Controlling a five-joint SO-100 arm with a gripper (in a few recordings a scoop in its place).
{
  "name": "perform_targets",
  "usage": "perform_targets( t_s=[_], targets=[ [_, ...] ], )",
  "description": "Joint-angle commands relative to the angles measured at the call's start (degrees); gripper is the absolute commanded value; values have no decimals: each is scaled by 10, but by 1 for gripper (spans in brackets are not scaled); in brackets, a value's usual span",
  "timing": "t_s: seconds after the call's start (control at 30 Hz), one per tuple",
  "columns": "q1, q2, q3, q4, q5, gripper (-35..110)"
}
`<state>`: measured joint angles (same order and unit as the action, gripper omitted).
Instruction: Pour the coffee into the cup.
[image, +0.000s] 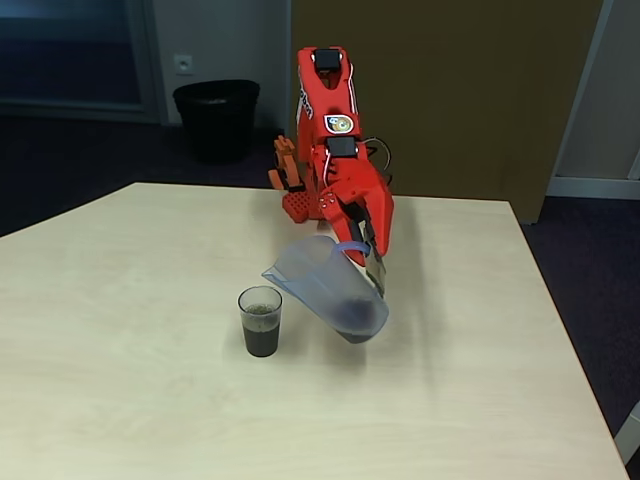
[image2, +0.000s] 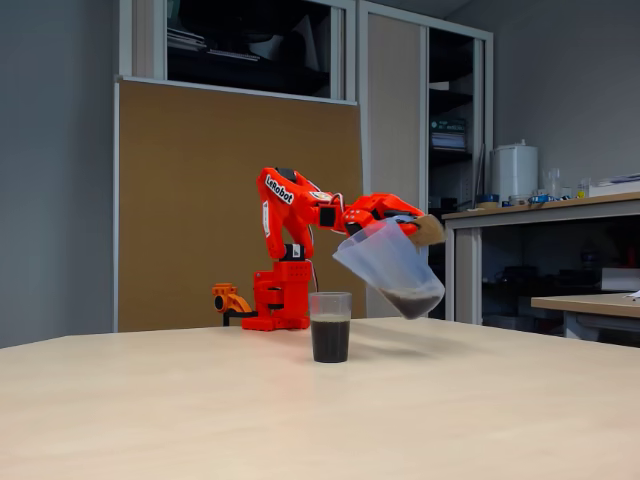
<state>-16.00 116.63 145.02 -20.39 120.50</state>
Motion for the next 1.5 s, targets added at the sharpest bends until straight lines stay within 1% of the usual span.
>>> perform_targets(
  t_s=[0.0,0.1,0.27,0.5,0.77,0.87,1.07,1.2,1.47],
  targets=[
    [-34,4,-55,39,-74,0],
    [-72,11,-63,86,-143,0],
    [-129,4,-65,120,-243,0],
    [-181,-45,-67,112,-338,0],
    [-220,-153,-114,88,-439,0],
    [-236,-198,-142,76,-458,0],
    [-258,-243,-174,62,-463,0],
    [-265,-254,-178,49,-439,0],
    [-264,-267,-173,32,-393,6]
  ],
)
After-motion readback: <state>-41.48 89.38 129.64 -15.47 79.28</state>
